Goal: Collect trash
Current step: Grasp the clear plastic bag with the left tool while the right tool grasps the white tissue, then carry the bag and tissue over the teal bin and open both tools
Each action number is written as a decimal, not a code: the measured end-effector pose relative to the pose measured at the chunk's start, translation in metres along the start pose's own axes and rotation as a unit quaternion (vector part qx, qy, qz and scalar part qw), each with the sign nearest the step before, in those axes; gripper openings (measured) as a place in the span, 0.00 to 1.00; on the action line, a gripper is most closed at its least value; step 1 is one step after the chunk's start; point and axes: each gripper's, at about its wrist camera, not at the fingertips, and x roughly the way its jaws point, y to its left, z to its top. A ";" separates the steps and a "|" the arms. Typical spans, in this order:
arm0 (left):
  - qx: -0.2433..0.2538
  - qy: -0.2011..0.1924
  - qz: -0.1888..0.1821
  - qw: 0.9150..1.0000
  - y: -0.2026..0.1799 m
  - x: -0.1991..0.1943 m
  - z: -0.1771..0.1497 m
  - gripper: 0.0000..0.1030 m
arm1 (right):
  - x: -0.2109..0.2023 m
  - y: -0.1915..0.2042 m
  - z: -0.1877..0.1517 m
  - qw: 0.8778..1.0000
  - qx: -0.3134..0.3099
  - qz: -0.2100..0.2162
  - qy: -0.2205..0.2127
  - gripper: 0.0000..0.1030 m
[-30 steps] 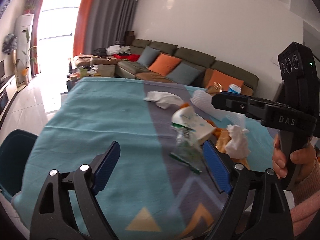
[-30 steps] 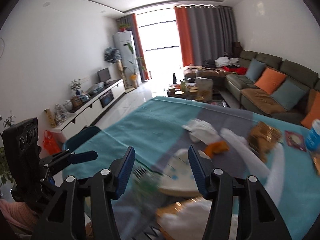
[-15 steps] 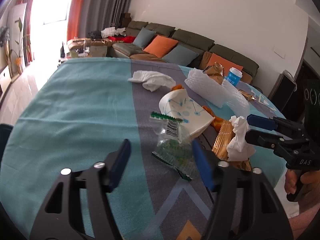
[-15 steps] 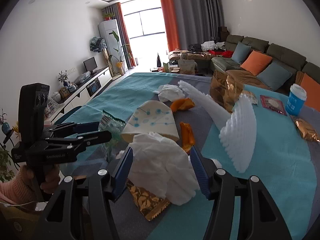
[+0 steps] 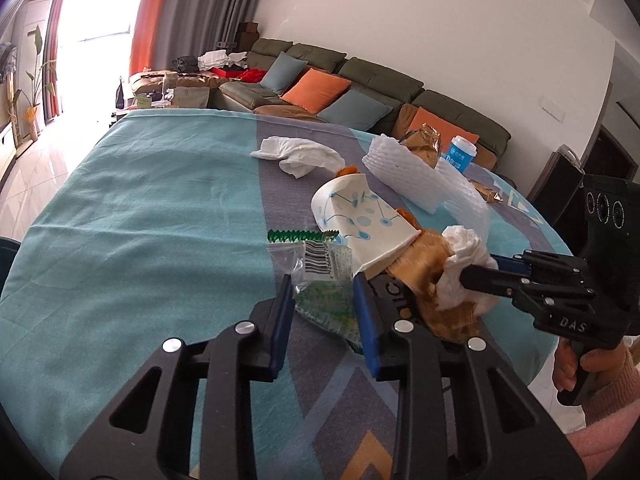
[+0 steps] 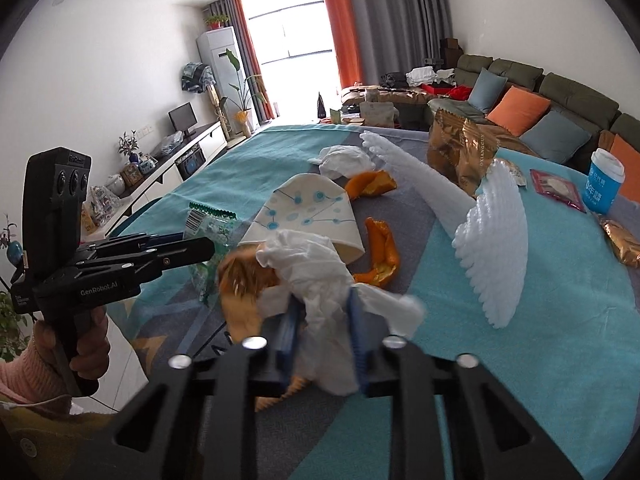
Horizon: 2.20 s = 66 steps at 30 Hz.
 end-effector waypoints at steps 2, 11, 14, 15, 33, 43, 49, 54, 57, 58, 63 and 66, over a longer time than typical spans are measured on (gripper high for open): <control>-0.001 -0.002 0.001 1.000 0.000 -0.001 0.000 0.28 | -0.003 -0.001 0.001 1.000 0.001 0.001 -0.004 0.16; -0.001 -0.022 0.013 1.000 0.004 -0.019 0.001 0.27 | -0.021 -0.003 0.013 1.000 -0.001 0.008 -0.028 0.11; -0.001 -0.029 0.019 0.999 0.006 -0.027 0.001 0.27 | -0.027 -0.003 0.018 0.999 -0.003 0.008 -0.037 0.11; 0.000 -0.031 0.023 0.999 0.006 -0.029 0.001 0.27 | -0.029 -0.002 0.020 0.999 -0.003 0.007 -0.041 0.11; -0.034 -0.066 0.096 0.993 0.041 -0.077 0.001 0.27 | -0.003 0.047 0.056 0.991 -0.029 0.113 -0.067 0.11; -0.057 -0.088 0.145 0.984 0.065 -0.114 -0.002 0.27 | 0.032 0.083 0.072 0.984 -0.051 0.168 -0.042 0.11; -0.073 -0.100 0.171 0.977 0.080 -0.133 -0.004 0.27 | 0.047 0.110 0.075 0.979 -0.058 0.191 -0.028 0.11; -0.086 -0.105 0.192 0.972 0.093 -0.147 -0.007 0.27 | 0.056 0.131 0.082 0.976 -0.071 0.206 -0.025 0.11; -0.093 -0.108 0.205 0.968 0.101 -0.155 -0.009 0.27 | 0.061 0.145 0.086 0.973 -0.075 0.217 -0.022 0.11; -0.095 -0.108 0.207 0.968 0.103 -0.157 -0.010 0.27 | 0.062 0.149 0.085 0.972 -0.077 0.220 -0.021 0.11; -0.107 -0.111 0.225 0.962 0.115 -0.168 -0.013 0.27 | 0.071 0.165 0.090 0.969 -0.085 0.233 -0.013 0.12; -0.112 -0.113 0.239 0.958 0.123 -0.175 -0.015 0.27 | 0.079 0.173 0.094 0.966 -0.088 0.241 -0.008 0.12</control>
